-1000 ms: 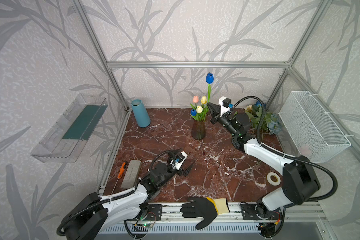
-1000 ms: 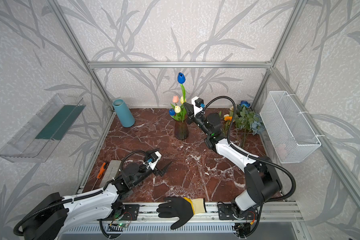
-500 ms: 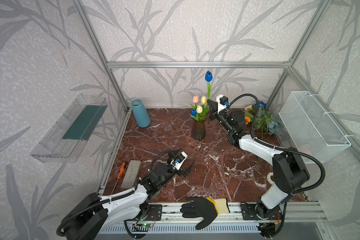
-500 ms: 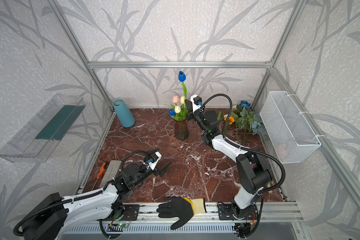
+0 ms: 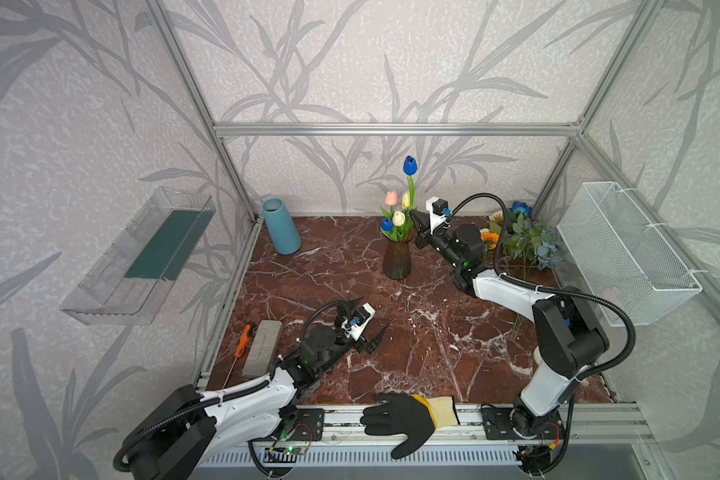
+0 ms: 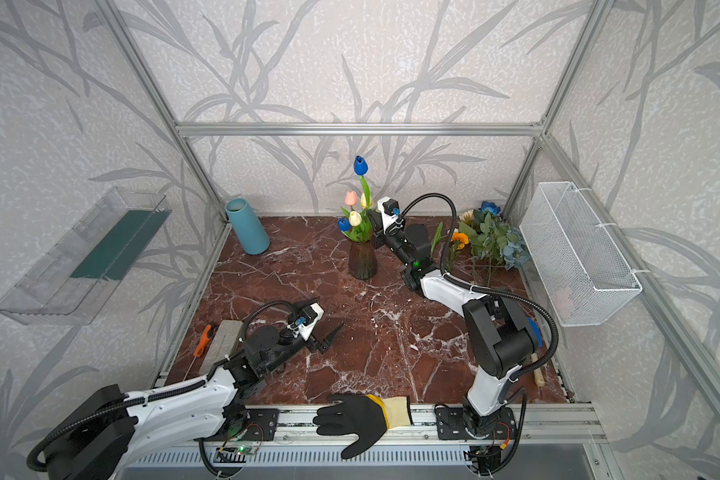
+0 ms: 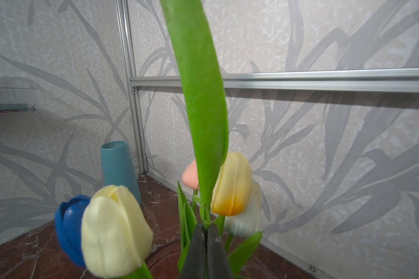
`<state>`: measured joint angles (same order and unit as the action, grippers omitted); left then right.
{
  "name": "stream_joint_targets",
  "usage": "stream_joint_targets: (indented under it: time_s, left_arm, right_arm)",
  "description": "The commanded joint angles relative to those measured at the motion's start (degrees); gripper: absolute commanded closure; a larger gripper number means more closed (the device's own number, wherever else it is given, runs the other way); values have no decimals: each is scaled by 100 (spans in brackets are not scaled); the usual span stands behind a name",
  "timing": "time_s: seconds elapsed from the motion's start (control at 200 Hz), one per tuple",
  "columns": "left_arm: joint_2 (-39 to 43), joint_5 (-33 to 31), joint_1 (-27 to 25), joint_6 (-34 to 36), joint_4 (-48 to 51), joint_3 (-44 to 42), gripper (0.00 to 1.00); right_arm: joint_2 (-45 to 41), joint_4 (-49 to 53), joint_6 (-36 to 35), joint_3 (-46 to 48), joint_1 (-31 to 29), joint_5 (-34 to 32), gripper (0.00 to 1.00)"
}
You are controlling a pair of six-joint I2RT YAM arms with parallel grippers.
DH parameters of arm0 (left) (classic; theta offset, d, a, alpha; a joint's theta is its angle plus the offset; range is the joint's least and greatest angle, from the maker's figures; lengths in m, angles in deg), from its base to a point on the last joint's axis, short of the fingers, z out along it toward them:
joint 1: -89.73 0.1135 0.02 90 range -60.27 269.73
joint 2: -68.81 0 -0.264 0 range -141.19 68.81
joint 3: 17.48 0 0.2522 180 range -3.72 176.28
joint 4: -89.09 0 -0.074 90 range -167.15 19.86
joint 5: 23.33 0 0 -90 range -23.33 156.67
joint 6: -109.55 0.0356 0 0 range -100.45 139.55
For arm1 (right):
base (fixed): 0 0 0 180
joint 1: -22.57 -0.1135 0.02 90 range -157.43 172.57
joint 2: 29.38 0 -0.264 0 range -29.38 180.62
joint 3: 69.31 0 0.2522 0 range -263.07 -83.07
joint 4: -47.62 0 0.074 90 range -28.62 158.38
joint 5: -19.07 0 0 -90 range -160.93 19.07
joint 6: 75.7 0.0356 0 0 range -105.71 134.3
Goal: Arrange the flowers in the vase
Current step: 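Lower the blue tulip stem into the pink vase and open the right gripper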
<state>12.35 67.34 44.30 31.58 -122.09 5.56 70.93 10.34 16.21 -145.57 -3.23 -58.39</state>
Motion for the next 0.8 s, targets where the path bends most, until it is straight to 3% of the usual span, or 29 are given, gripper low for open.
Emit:
stream_joint_targets:
  time_s: [0.0,0.485,0.795]
  left_arm:
    - [-31,12,-29,89,-40,12,2]
    - [-66,56,-29,63,1,42,2]
    - [-118,3,-39,84,161,123,2]
  right_arm:
    - [73,23,66,115,43,158,100]
    - [111,1063,-249,-8,42,111,98]
    - [-68,1541,-418,-156,45,3,82]
